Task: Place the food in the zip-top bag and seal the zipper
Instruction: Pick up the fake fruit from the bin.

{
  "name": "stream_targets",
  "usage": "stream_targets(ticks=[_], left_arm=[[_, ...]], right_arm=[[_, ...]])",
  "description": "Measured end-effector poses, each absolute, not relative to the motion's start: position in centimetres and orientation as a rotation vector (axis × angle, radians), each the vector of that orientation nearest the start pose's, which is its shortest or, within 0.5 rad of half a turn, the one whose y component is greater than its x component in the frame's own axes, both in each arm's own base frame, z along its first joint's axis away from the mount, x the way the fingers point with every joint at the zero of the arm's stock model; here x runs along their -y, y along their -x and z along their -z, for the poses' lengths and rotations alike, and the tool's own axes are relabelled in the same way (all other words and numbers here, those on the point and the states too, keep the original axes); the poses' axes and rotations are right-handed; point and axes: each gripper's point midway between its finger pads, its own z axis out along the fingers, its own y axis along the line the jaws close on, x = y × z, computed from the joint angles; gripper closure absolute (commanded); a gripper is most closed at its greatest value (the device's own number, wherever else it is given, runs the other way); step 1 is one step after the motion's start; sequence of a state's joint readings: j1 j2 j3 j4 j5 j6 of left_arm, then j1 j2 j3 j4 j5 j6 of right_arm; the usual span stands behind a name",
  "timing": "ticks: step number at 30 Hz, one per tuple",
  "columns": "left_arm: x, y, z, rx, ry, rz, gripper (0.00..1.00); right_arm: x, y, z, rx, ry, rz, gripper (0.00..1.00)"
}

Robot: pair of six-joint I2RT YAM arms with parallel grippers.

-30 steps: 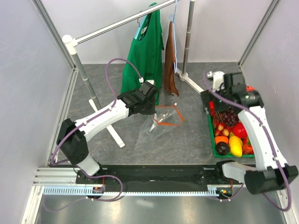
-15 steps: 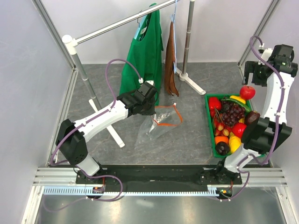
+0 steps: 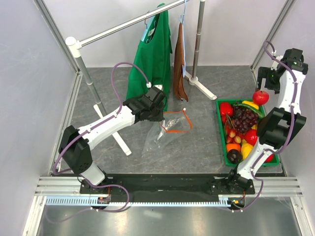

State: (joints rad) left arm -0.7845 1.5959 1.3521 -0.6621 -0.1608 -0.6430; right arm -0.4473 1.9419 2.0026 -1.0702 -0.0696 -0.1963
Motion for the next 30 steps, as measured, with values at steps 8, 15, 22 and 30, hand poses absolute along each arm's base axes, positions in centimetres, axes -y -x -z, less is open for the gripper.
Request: stream_targets(ticks=[8, 15, 22, 30], left_arm=[[28.8, -29.0, -15.9, -2.507, -0.113, 0.432, 0.98], [28.8, -29.0, -16.1, -2.502, -0.113, 0.438, 0.98], [29.0, -28.8, -16.1, -2.508, -0.119, 0.452, 0.98], [29.1, -28.7, -16.1, -2.512, -0.123, 0.461, 0.98]], right_arm=[[19.8, -41.9, -17.4, -2.621, -0.309, 0.137, 0.02], [20.7, -42.8, -15.5, -2.644, -0.332, 0.167, 0.02], [21.1, -43.3, -14.5, -2.646, -0.347, 0.172, 0.02], [21.2, -43.7, -13.4, -2.639, -0.372, 0.166, 0.02]])
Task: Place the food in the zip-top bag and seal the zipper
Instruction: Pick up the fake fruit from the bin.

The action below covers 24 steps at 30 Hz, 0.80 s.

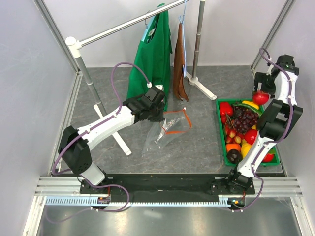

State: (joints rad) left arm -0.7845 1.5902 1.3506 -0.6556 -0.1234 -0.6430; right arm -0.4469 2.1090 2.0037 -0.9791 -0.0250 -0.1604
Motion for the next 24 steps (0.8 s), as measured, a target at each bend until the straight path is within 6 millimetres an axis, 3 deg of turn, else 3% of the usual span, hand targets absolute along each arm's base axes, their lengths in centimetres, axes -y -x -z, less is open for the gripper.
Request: stream_targets(ticks=[5, 12, 16, 21, 24], left_arm=[[29.1, -28.7, -16.1, -2.514, -0.124, 0.464, 0.98], [29.0, -28.7, -16.1, -2.515, -0.121, 0.465, 0.98], [29.2, -28.6, -16.1, -2.520, -0.127, 0.479, 0.98], [29.2, -28.5, -16.1, -2.522, -0.128, 0.482, 0.98], [29.3, -28.5, -16.1, -2.522, -0.129, 0.484, 0.98]], right_arm=[[21.0, -43.4, -12.6, -2.655, -0.386, 0.157, 0.06], [20.7, -43.1, -11.8, -2.663, -0.405, 0.134, 0.36], [20.3, -43.1, -11.8, -2.654, -0.415, 0.101, 0.44], [18.5, -42.8, -13.6, -2.621, -0.384, -0.007, 0.50], [16.0, -42.6, -17.0, -2.546, -0.322, -0.141, 0.54]])
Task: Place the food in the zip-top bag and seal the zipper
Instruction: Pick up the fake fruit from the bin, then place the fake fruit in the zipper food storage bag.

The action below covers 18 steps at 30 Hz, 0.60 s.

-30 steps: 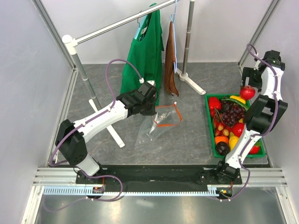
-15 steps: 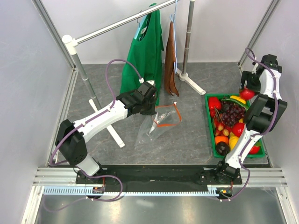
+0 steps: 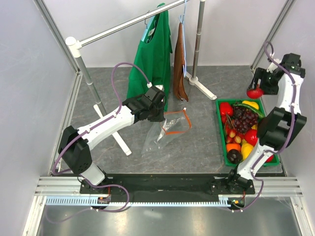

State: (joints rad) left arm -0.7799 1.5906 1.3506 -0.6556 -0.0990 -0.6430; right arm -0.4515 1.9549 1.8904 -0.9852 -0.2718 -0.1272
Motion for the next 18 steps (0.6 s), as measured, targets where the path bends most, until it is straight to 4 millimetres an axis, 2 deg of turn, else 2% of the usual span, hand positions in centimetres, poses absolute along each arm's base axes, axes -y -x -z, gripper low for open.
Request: stream_targets(ticks=[2, 4, 7, 9, 13, 15, 18], left_arm=[[29.3, -28.5, -16.0, -2.524, -0.131, 0.488, 0.98], [29.3, -28.4, -16.0, -2.527, -0.132, 0.488, 0.98], [29.2, -28.3, -15.8, -2.532, -0.133, 0.488, 0.98], [29.2, -28.2, -15.7, -2.538, -0.135, 0.493, 0.98], [29.1, -28.2, -15.5, -2.549, -0.130, 0.509, 0.98], [29.1, -28.2, -15.4, -2.555, -0.127, 0.522, 0.98], [29.1, -28.1, -15.0, -2.569, -0.127, 0.549, 0.98]], right_arm=[[13.7, -42.3, -20.0, -2.473, -0.256, -0.240, 0.56], [10.4, -41.7, -22.9, -2.395, -0.166, -0.349, 0.58], [3.7, -39.7, -26.7, -2.289, 0.009, -0.528, 0.60], [-2.1, -37.8, -28.1, -2.231, 0.159, -0.659, 0.59], [-11.3, -33.4, -28.9, -2.141, 0.408, -0.865, 0.59], [-14.5, -31.2, -28.5, -2.108, 0.491, -0.932, 0.59], [-17.5, -29.0, -27.6, -2.077, 0.564, -0.998, 0.59]])
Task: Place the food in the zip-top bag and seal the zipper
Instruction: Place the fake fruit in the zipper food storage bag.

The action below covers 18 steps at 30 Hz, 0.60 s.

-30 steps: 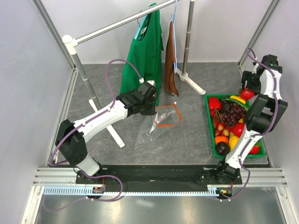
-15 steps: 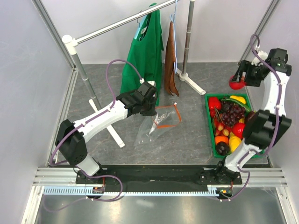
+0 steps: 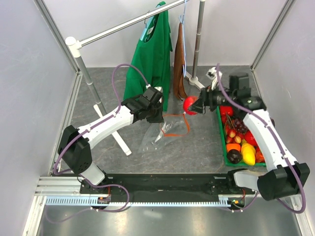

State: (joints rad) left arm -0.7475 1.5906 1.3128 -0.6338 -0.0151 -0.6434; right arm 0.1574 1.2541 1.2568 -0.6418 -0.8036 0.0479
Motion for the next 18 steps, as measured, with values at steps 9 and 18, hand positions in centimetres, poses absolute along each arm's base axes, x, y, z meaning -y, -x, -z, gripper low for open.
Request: stream_targets(ticks=[9, 18], left_arm=[[29.9, -27.5, -15.1, -2.584, -0.152, 0.632, 0.98], [30.4, -27.5, -15.4, -2.580, -0.161, 0.681, 0.98]], right_arm=[[-23.5, -26.0, -21.7, -2.123, 0.665, -1.070, 0.53], [-24.8, -24.9, -17.6, -2.192, 0.716, -0.990, 0.05]])
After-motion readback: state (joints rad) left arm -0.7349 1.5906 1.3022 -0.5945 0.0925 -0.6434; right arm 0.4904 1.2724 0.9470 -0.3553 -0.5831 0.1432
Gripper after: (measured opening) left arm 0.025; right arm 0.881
